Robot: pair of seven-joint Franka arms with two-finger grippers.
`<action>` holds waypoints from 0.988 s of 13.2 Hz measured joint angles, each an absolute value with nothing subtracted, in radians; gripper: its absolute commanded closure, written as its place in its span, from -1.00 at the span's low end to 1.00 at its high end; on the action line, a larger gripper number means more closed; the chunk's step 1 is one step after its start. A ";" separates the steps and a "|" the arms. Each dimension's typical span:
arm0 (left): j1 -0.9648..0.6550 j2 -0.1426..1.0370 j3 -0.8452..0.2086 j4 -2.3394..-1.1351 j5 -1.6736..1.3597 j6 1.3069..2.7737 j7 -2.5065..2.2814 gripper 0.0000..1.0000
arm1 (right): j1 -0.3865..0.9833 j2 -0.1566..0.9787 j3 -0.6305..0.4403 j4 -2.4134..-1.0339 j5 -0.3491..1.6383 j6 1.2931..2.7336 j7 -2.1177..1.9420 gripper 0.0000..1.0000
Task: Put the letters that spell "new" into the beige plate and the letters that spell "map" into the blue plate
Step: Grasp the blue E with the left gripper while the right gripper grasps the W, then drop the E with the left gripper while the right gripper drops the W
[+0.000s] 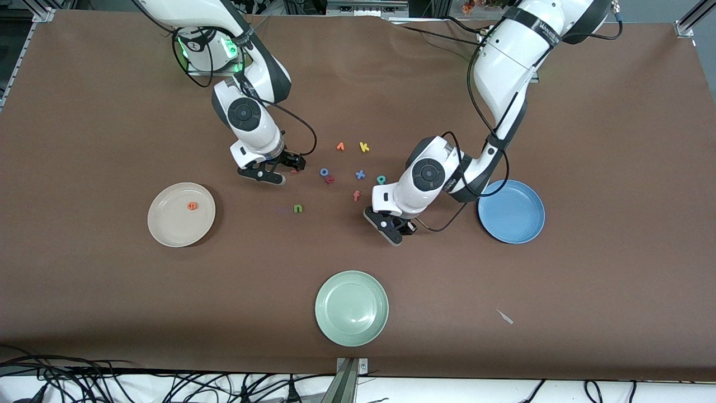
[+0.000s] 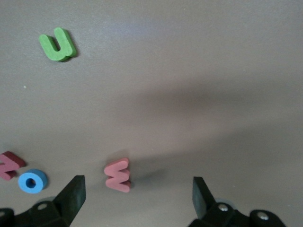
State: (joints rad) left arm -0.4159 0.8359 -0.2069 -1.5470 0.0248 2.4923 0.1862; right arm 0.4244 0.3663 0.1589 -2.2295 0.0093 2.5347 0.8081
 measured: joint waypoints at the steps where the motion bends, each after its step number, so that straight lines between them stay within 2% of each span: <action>1: -0.416 0.835 -0.206 -1.545 0.025 2.492 0.186 0.97 | 0.426 0.376 0.162 -2.232 0.009 2.554 0.811 -1.00; 4: -0.414 0.829 -0.199 -1.536 0.025 2.482 0.186 0.97 | 0.437 0.414 0.165 -2.237 0.009 2.597 0.817 -0.95; 5: -0.411 0.818 -0.198 -1.527 0.025 2.455 0.186 0.97 | 0.438 0.419 0.165 -2.237 0.009 2.601 0.818 -0.86; 9: -0.352 0.721 -0.196 -1.506 0.025 2.246 0.187 0.92 | 0.445 0.440 0.166 -2.237 0.009 2.613 0.819 -0.19; 12: -0.278 0.679 -0.189 -1.508 0.030 2.058 0.229 0.87 | 0.449 0.435 0.167 -2.235 0.009 2.618 0.821 0.18; 13: -0.247 0.676 -0.184 -1.511 0.051 2.011 0.263 0.87 | 0.449 0.435 0.167 -2.235 0.009 2.617 0.821 0.36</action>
State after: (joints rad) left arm -0.2466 0.6756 -0.1840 -1.5115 0.0506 2.0109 0.2628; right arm 0.4489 0.4346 0.1667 -2.2353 0.0093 2.6173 0.8214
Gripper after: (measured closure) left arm 0.727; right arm 0.463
